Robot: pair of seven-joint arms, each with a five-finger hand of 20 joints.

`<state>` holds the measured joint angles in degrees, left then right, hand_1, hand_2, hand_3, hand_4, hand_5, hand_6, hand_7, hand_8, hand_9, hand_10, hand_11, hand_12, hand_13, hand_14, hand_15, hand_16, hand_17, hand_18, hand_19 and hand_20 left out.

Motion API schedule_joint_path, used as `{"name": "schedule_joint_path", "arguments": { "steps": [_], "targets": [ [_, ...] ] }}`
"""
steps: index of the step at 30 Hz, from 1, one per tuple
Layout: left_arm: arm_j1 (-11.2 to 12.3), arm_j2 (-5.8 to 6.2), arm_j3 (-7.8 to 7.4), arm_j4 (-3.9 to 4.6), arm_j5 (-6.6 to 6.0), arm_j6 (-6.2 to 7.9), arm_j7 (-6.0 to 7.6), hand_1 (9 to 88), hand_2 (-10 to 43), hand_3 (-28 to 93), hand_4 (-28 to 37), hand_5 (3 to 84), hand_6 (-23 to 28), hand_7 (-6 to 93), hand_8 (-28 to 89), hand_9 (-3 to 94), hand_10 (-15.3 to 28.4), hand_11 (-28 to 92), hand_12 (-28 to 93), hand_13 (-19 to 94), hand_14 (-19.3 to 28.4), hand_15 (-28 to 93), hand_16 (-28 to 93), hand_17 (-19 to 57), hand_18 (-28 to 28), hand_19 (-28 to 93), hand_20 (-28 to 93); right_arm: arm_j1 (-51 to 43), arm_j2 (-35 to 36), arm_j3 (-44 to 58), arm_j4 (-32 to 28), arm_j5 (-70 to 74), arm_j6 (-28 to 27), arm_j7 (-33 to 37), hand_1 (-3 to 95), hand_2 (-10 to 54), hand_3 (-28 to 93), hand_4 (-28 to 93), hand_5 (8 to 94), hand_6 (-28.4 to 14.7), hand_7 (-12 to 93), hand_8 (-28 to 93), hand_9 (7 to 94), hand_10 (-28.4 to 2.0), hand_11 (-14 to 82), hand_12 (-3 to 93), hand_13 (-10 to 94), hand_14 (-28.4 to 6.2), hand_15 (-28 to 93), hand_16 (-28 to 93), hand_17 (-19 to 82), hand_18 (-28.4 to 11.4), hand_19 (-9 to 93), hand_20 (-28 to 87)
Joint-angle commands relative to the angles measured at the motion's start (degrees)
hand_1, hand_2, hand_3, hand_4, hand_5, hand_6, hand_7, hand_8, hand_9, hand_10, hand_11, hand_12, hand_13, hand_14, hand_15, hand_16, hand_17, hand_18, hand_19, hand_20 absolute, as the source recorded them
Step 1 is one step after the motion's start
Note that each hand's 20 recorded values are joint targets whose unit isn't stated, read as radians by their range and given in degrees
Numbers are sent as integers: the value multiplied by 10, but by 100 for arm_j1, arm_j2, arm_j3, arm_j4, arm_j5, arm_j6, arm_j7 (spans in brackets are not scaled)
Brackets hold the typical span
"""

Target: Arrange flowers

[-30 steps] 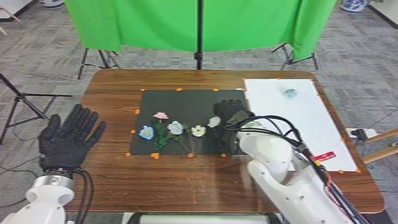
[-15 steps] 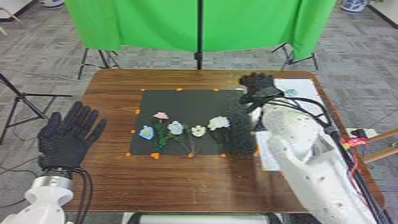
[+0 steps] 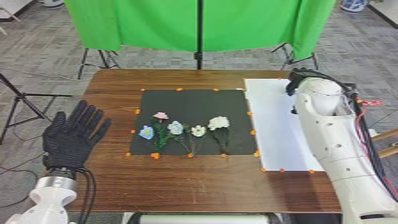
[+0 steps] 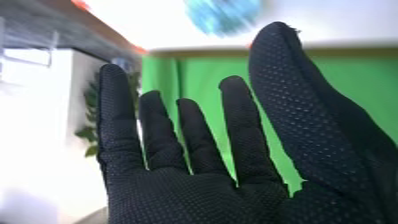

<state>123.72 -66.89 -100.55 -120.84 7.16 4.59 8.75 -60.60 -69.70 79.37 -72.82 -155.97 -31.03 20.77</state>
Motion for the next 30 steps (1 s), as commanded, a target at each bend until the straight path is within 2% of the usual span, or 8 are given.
{"name": "schedule_joint_path", "arguments": {
  "steps": [1,6,8,12,17,21,26,30],
  "targets": [
    [-20,-19,100,47,65,83,-168,314,122,714,-230,438,89,112,-73,392,148,209,155,304,150,386,-17,-44,172,326,182,-261,-67,319,292,-132,-288,-287,593,-95,699,-283,397,-2,173,-135,293,-115,105,82,301,-159,187,112,335,-229,414,139],
    [-34,0,96,51,101,131,-189,313,125,713,-232,439,89,112,-72,393,149,210,155,305,151,388,-18,-44,168,325,179,-610,3,271,219,-6,704,-207,652,-95,596,-283,495,12,193,-131,498,-113,166,164,516,-96,325,238,432,-148,599,240],
    [0,-5,78,35,134,180,-197,313,126,713,-233,440,90,112,-73,393,149,211,155,305,152,391,-18,-45,165,326,179,-679,32,210,197,-6,972,-228,675,-93,544,-282,549,8,220,-98,622,-108,138,308,588,-63,343,349,444,-136,662,252],
    [45,-2,94,-14,53,485,-155,310,129,713,-236,444,91,114,-72,397,150,216,156,306,153,394,-19,-44,160,326,178,-790,107,20,149,-83,1520,-261,683,-78,504,-282,649,0,323,-6,762,-104,138,452,673,-48,380,415,447,-133,726,267],
    [46,-24,104,-13,34,497,-95,306,132,716,-242,447,92,119,-75,402,151,225,154,307,152,403,-22,-44,157,328,180,-1009,491,-413,-438,453,2161,-1,676,-58,530,-283,693,4,363,4,808,-103,139,471,706,-50,396,412,443,-139,744,274],
    [104,-38,67,-52,24,475,-51,305,134,717,-245,449,92,122,-76,402,152,228,151,308,152,408,-24,-44,155,329,180,-1459,854,-675,-1529,885,2386,-11,662,-64,563,-283,699,-1,364,4,813,-102,136,472,709,-53,402,412,443,-145,754,277],
    [58,-44,72,-67,87,362,-83,304,134,719,-247,450,91,123,-77,403,153,228,149,308,152,411,-27,-44,155,329,181,-2278,1237,-642,-3070,1442,1852,44,646,-68,593,-283,696,-6,363,9,809,-108,131,471,698,-53,403,411,431,-152,763,276],
    [92,-43,7,-92,92,387,-60,303,134,720,-249,449,91,124,-77,402,152,229,149,308,152,411,-28,-44,155,328,181,-2670,1226,-654,-3615,1534,1628,-71,641,-71,605,-283,695,-10,354,11,805,-114,121,461,693,-56,399,408,424,-158,765,273]
  ]
}}
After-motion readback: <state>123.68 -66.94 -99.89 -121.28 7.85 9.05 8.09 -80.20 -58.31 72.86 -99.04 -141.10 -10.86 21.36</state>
